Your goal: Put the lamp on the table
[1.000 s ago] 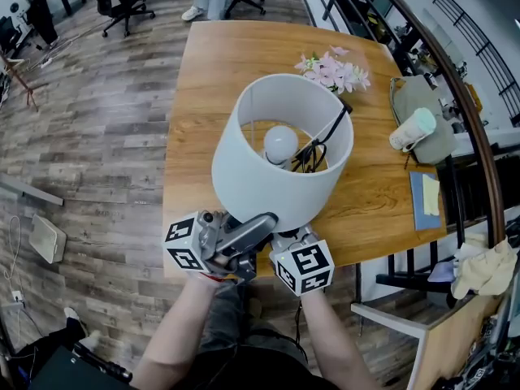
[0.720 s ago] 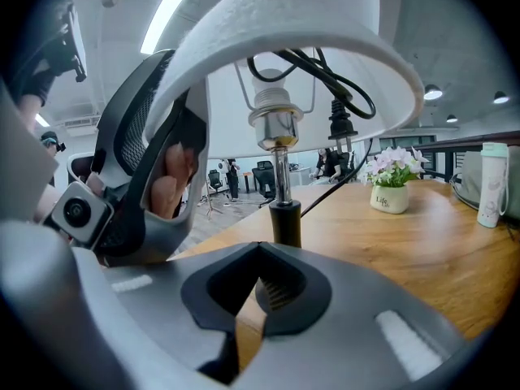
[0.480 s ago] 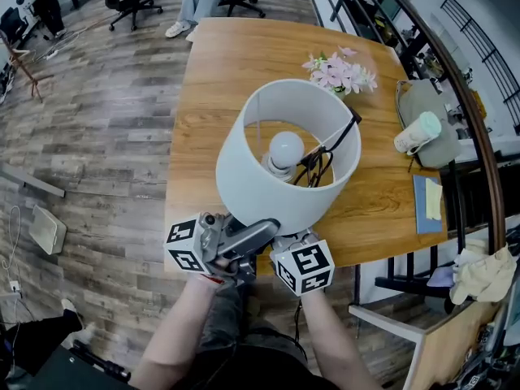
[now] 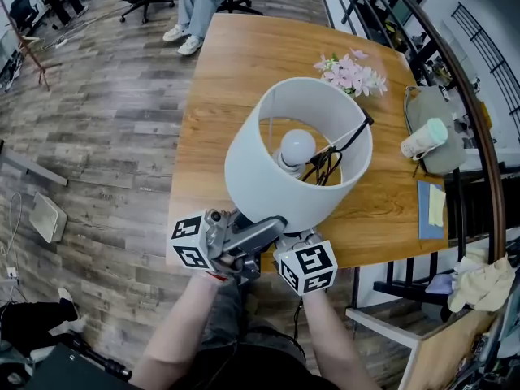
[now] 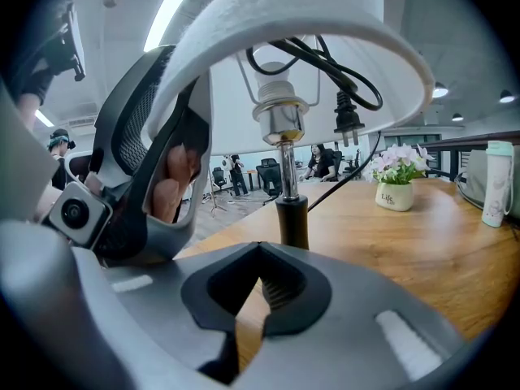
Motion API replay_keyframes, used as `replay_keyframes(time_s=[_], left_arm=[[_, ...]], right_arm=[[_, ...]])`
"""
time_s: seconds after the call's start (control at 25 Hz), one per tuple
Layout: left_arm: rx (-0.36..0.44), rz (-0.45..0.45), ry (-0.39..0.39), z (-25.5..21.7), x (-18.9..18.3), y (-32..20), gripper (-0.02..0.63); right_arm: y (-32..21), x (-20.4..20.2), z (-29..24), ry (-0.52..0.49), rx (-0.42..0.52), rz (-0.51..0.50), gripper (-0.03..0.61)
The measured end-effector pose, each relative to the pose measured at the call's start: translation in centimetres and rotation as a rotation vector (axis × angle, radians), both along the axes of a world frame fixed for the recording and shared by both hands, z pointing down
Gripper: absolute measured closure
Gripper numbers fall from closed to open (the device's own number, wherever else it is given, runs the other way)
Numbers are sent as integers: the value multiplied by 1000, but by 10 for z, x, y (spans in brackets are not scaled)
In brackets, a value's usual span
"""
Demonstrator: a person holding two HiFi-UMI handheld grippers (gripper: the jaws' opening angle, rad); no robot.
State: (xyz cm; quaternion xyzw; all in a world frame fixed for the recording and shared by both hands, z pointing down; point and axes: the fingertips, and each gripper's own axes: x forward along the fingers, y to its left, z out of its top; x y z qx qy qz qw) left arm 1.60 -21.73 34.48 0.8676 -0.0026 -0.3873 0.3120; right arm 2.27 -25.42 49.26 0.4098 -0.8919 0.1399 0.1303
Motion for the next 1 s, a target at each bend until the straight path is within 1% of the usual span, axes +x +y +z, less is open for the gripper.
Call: replay_keyframes(time_s=[0.36,0.76,1.0], left_arm=[[9,-22,-13,1,-1,2,543],[28,-16,-73,10,1,7,538],[34,4,-113,18,3,11,534]], right_arm=[[2,0,0,3,-3,-6,571],[3,-1,4,6,-11,-2,571],[5,0,8,11,-19,7,571]])
